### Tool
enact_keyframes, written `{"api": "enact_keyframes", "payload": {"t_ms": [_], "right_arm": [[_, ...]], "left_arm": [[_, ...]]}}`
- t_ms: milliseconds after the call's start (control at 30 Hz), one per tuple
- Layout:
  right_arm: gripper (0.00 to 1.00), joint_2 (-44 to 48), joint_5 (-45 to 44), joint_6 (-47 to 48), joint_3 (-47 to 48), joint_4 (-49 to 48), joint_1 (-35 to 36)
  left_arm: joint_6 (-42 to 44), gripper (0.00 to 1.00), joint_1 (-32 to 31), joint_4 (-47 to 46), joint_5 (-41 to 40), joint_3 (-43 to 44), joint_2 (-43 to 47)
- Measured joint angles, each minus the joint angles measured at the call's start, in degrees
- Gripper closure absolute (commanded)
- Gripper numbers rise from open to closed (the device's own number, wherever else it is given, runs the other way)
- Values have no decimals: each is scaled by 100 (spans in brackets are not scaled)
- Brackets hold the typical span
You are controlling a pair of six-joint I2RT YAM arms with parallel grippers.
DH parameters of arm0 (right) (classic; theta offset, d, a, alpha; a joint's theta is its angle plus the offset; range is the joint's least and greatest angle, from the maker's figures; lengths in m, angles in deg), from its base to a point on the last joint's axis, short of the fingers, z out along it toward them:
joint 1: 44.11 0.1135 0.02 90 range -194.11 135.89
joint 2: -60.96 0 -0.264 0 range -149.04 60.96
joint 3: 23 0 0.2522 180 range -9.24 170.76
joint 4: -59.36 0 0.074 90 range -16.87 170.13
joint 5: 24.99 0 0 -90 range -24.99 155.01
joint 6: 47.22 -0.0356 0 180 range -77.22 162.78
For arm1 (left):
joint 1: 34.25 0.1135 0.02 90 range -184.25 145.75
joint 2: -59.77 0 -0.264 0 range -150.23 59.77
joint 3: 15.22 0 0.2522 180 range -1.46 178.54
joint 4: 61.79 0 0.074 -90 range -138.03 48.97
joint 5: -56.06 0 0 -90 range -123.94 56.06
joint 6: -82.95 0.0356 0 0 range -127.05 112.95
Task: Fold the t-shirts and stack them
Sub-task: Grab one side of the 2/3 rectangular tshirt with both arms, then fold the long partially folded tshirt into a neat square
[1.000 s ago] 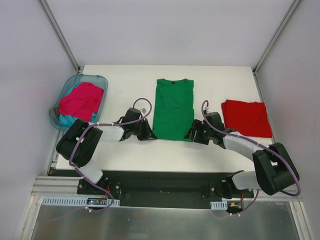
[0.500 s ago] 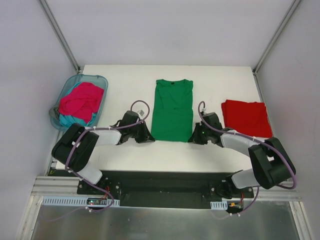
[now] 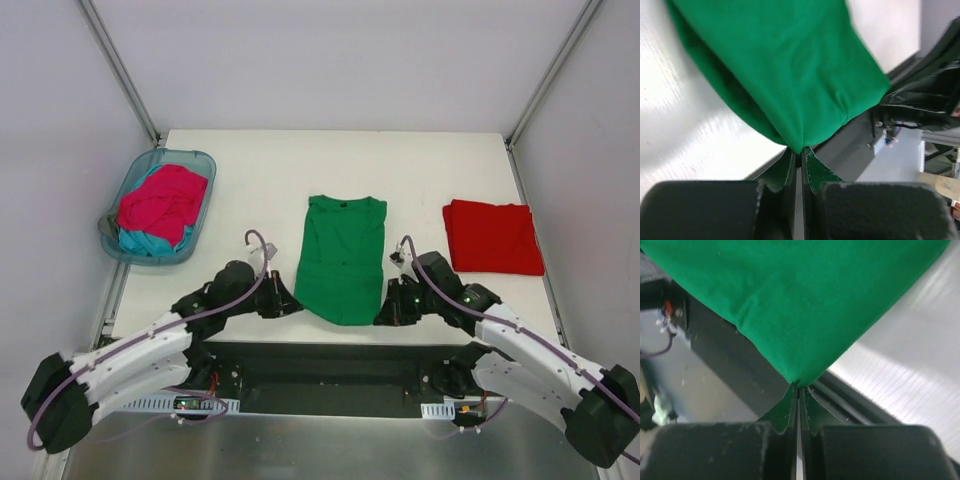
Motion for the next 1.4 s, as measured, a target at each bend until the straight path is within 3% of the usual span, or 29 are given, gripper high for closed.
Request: {"api": "enact_keyframes", "payload": {"t_ms": [200,500,667,1100,1400], "right_arm": [[100,896,737,-199,13,533,361],[100,1381,1246,-361,564,918,422],[100,1069,1137,-214,1010,1071,317],[100,66,632,476,1888,1121,-966],[100,-566,522,638,2111,940,-1495]], "left_arm": [[-157,100,-214,918,-166,-39,1978],[-164,100,-214,1600,-376,337,2236],[-22,100,-214,1644,-916,800,1751],[540,100,-212,1502,-2396,2020,122],[776,100,354,1078,-2470,2564,-1128]]}}
